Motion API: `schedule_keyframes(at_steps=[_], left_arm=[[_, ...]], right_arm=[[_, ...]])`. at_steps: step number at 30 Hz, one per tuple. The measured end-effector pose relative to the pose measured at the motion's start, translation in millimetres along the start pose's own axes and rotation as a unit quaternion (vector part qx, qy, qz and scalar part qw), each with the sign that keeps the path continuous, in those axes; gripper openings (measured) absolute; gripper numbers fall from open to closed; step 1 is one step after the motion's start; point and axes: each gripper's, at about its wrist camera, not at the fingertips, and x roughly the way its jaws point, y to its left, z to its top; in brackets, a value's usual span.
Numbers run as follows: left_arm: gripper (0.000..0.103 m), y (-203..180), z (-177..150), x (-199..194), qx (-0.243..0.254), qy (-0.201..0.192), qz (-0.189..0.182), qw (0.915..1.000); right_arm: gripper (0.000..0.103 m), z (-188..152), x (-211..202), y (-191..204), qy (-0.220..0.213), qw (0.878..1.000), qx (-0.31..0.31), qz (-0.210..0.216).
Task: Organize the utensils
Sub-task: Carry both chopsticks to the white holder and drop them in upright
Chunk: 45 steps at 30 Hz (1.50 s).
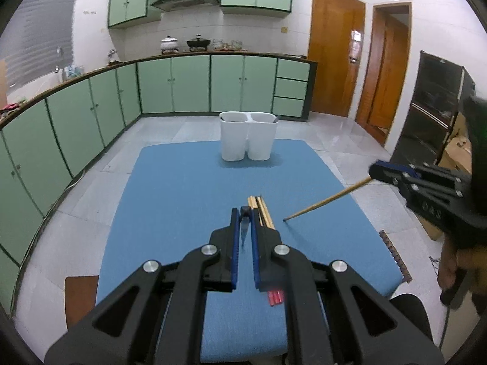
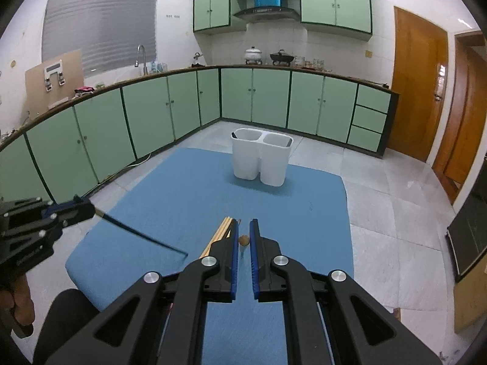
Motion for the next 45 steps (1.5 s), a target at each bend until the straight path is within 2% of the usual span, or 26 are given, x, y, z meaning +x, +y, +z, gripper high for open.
schedule_keyframes(at_steps=[7, 15, 21, 30, 33, 38, 45], left_arm=[[0.006, 12.8, 48.5, 16.7, 0.009, 0.026, -0.035, 0.999], [0.006, 23.6, 118.1, 37.2, 0.024, 0.012, -0.046, 0.9986], [0.006, 26.2, 172.5, 72.5, 0.028, 0.007, -0.045, 0.9986], [0.006, 37.8, 271.6, 145.9, -0.013, -0.014, -0.022, 0.9996], [0.006, 36.8, 296.7, 163.0, -0.019, -0.028, -0.013, 0.9994], [0.006, 36.7, 313.1, 195.3, -0.019, -0.047, -0.002, 0.9987], [0.006, 44.4, 271.1, 251.8, -0.026, -0.007, -0.008, 0.9996]], right_arm=[[0.007, 44.8, 16.3, -15.8, 0.027, 1.0, 0.0, 0.008], [0.007, 101.7, 25.4, -27.4, 0.039, 0.999, 0.006, 0.019], [0.007, 156.6, 43.3, -33.5, 0.03, 0.999, 0.016, 0.012], [0.007, 258.9, 92.2, -59.7, -0.002, 0.998, 0.057, -0.016], [0.007, 282.2, 106.7, -69.9, -0.021, 0.997, 0.068, -0.022], [0.007, 286.1, 150.6, -87.2, -0.025, 0.996, 0.073, -0.043], [0.006, 235.9, 222.3, -106.7, 0.031, 0.994, 0.089, -0.047]])
